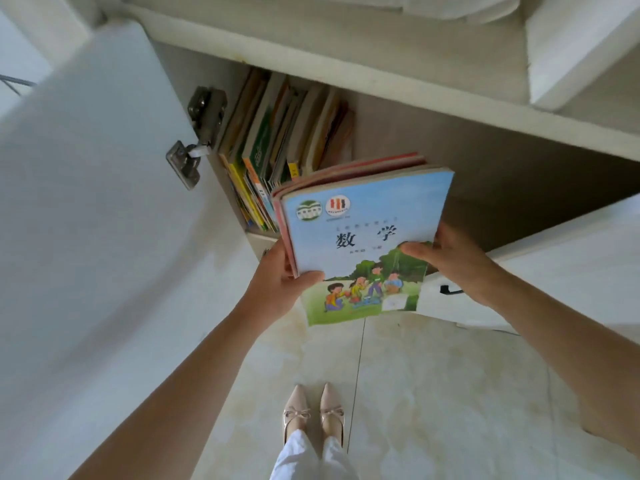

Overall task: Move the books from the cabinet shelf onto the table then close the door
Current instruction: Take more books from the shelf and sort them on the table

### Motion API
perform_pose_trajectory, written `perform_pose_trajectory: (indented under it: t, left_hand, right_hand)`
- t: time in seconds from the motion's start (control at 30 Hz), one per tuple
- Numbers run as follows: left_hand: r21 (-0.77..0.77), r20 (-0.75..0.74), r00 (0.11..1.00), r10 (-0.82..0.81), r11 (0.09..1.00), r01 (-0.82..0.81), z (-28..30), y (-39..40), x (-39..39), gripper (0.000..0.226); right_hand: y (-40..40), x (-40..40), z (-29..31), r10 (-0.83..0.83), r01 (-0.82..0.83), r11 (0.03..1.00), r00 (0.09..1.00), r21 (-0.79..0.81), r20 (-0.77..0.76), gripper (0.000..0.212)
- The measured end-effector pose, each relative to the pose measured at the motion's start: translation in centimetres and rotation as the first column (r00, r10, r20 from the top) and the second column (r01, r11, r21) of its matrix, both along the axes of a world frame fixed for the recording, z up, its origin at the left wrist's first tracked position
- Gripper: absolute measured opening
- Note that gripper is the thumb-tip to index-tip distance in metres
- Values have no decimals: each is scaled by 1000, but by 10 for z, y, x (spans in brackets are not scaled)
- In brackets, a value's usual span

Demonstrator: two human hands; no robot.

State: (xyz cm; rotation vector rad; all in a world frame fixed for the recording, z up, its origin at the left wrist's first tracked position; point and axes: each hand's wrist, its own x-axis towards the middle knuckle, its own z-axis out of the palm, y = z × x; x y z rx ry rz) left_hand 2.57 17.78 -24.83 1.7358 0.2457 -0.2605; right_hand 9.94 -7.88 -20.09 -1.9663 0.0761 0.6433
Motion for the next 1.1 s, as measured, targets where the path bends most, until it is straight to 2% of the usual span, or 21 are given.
perform_pose_trajectory:
  t: [0.1, 0.2, 0.3, 0.4, 0.53, 0.6, 0.67, 0.77, 0.9, 1.1]
  left_hand:
    - [-156, -81, 996, 36, 987, -48, 35, 5, -30, 61]
    - [-276, -164, 977, 137, 945, -178, 71, 4, -62, 49]
    - [-265, -264, 939, 222, 919, -292, 102, 6, -99, 46]
    - [-253, -323, 894, 312, 881, -399, 131, 10, -135, 42]
    - [-223, -379, 829, 412, 828, -514, 160, 4, -164, 28]
    - [-213, -395, 805, 443, 808, -550, 170, -1, -176, 27]
    - [-193, -406, 775, 484, 784, -591, 176, -6, -186, 26]
    - [-160, -414, 733, 539, 750, -642, 183, -20, -198, 28]
    - [-128, -372, 666, 647, 675, -727, 191, -55, -219, 23]
    - [-107, -301, 485, 821, 476, -873, 202, -115, -265, 26]
  right_hand:
    - [4, -35, 32, -46, 54, 994, 996, 94, -81, 30]
    - [4, -75, 60, -85, 102, 990, 983, 95, -161, 31]
    - [12, -122, 78, -152, 187, 968, 968, 166, -200, 35]
    - [26, -164, 97, -260, 306, 925, 942, 226, -211, 25]
    - [37, -192, 119, -398, 427, 880, 901, 207, -171, 20]
    - [38, -199, 127, -414, 441, 872, 896, 212, -160, 18]
    - [36, -204, 132, -356, 381, 897, 923, 223, -145, 19]
    - [26, -208, 142, -203, 217, 959, 975, 181, -93, 31]
    - [2, -204, 149, -33, 35, 993, 999, 115, -24, 40]
    - [-23, -206, 153, 242, -244, 966, 970, 83, 28, 51]
